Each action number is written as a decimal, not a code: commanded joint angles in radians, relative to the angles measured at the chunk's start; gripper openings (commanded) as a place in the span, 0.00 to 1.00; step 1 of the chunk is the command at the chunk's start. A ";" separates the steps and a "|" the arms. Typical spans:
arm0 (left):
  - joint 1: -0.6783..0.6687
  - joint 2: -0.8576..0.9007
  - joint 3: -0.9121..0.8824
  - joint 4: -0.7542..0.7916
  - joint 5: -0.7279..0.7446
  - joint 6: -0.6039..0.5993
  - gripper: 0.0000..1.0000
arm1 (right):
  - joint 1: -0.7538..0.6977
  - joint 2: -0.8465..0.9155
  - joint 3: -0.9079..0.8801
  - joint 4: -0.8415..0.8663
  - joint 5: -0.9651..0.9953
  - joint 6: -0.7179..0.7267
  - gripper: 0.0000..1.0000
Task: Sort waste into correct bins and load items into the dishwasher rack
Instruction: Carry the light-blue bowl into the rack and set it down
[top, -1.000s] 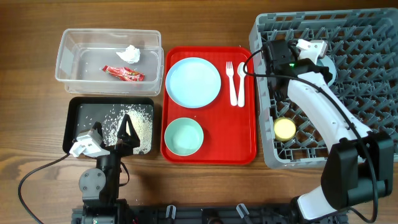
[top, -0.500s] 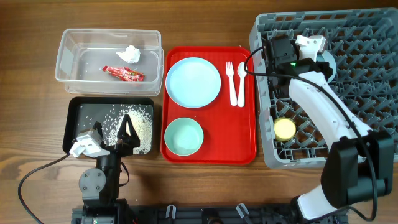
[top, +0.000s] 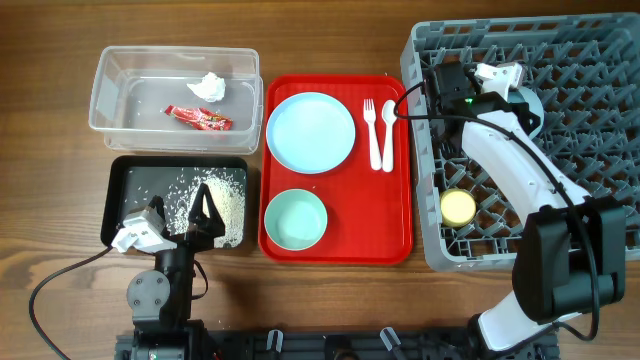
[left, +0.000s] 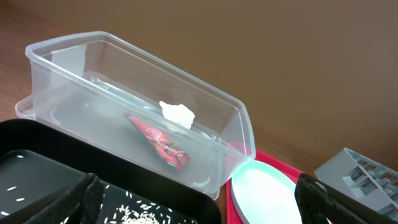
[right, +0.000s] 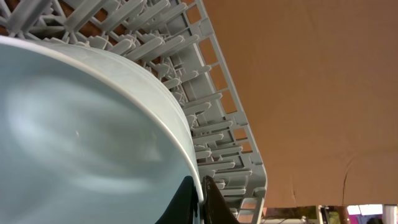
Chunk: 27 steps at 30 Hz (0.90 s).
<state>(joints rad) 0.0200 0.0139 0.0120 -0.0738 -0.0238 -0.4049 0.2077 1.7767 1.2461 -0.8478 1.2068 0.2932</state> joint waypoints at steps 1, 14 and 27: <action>0.005 -0.006 -0.006 0.003 0.009 0.005 1.00 | -0.015 0.041 0.005 -0.001 -0.005 -0.002 0.04; 0.005 -0.006 -0.006 0.003 0.009 0.005 1.00 | -0.048 -0.022 0.092 -0.013 -0.075 -0.006 0.04; 0.005 -0.006 -0.006 0.003 0.009 0.005 1.00 | -0.127 -0.093 0.092 -0.025 -0.179 -0.002 0.04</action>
<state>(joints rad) 0.0200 0.0139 0.0120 -0.0734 -0.0238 -0.4049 0.1127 1.7058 1.3136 -0.8665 1.0435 0.2890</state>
